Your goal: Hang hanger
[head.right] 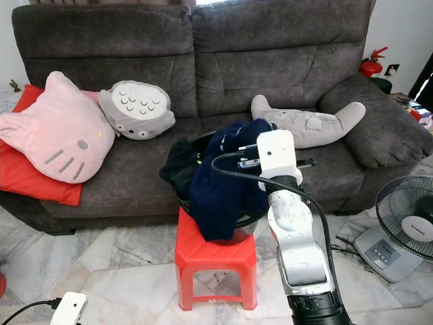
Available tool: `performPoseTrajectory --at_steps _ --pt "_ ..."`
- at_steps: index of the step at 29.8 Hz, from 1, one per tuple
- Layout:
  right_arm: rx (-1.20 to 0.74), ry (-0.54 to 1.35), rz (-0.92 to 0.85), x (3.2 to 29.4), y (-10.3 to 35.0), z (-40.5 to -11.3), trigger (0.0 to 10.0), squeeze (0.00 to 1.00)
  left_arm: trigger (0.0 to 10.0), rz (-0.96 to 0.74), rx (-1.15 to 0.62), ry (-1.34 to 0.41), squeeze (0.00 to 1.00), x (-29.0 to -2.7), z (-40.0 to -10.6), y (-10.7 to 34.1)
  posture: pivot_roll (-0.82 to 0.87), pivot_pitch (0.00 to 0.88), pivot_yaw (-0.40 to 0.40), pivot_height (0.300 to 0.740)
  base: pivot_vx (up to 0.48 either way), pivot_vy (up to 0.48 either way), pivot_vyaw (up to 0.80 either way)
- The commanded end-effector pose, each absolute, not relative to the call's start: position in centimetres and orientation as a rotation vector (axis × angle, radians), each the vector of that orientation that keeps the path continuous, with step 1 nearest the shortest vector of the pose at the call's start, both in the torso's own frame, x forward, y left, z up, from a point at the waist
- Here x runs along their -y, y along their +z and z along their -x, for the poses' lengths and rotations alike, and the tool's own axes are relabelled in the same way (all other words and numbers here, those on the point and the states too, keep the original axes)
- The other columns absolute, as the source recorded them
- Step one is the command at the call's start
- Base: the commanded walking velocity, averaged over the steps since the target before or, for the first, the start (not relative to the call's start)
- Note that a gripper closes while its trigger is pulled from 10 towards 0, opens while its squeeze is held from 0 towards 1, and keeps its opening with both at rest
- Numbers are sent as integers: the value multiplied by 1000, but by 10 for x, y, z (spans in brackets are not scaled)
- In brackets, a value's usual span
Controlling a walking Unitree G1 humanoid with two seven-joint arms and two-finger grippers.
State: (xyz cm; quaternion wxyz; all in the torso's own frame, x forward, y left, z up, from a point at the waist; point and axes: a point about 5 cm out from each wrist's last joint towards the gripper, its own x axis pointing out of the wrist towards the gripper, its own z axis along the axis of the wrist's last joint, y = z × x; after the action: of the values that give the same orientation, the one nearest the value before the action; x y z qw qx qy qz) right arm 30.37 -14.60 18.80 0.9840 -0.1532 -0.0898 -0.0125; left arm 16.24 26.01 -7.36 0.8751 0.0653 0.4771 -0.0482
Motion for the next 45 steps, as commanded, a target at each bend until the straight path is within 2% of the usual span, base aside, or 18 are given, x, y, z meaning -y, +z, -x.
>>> performPoseTrajectory --at_steps 1,14,37,45 --pt "195 -28 308 146 194 -302 10000 0 10000 -147 -1017 -101 0 -264 -154 -76 -218 0 58 740 -292 0 0" --pt "160 -44 313 148 184 -306 10000 0 10000 -134 -1021 -65 0 -259 -150 -80 -196 0 66 740 -313 0 0" --pt "173 -47 325 147 179 -329 10000 0 10000 -142 -972 -22 0 -251 -171 -74 -181 0 89 740 -316 0 0" --pt "154 -33 341 149 170 -327 10000 0 10000 -125 -986 18 0 -253 -163 -77 -176 0 81 740 -315 0 0"
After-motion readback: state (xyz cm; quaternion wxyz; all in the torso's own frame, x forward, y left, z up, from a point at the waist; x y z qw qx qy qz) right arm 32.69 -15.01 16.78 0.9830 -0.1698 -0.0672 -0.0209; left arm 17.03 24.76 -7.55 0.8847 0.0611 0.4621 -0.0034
